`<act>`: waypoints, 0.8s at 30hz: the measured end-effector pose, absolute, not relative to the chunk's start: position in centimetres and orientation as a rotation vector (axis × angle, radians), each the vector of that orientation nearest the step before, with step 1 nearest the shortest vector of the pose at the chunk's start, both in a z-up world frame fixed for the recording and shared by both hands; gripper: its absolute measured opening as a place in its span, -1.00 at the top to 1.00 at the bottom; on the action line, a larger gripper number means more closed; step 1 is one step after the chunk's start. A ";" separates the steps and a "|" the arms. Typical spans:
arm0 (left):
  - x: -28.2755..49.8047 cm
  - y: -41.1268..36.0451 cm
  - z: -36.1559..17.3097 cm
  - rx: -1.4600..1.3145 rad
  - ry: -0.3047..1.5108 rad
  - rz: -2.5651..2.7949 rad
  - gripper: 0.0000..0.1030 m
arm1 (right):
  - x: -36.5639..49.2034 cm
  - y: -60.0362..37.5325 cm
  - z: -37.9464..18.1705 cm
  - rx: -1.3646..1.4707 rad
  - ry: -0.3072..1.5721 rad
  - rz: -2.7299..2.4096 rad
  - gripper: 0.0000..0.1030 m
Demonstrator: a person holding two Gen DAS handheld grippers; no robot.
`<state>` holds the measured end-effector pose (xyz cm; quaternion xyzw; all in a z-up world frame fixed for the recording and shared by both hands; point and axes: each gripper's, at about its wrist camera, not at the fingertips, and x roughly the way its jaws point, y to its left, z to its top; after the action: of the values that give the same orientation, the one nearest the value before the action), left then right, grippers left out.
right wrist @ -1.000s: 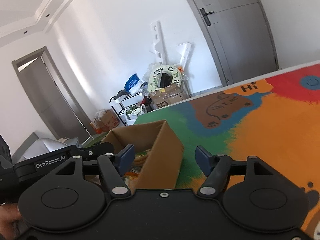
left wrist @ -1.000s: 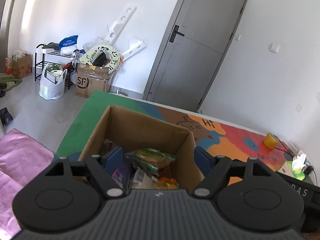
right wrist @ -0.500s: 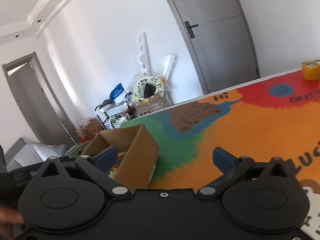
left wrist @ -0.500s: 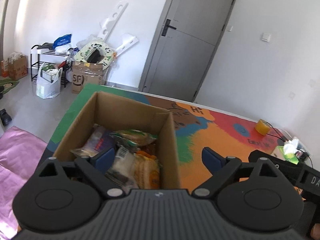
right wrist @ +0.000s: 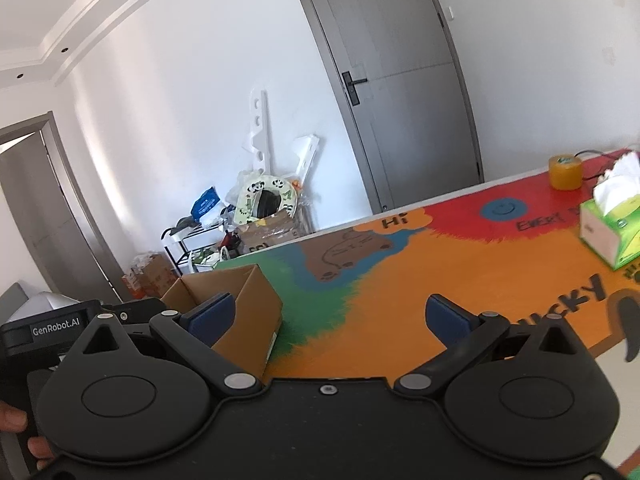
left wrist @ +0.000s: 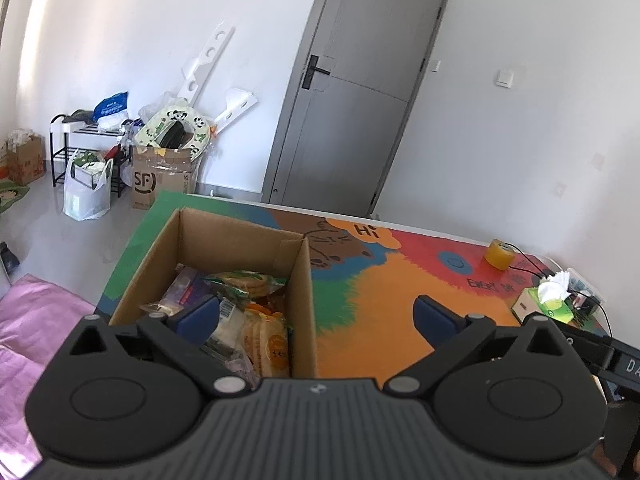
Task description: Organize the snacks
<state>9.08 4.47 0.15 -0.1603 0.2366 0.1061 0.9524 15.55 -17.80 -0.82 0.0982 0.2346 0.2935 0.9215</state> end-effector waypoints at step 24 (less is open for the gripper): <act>4.3 3.0 1.1 -0.250 0.487 0.165 -0.99 | 10.5 -21.0 0.3 0.111 0.472 0.513 -1.00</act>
<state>4.35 3.04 1.12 -0.1232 0.2403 0.0813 0.9594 10.47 -21.00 0.27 0.0544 0.2313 0.2511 0.9384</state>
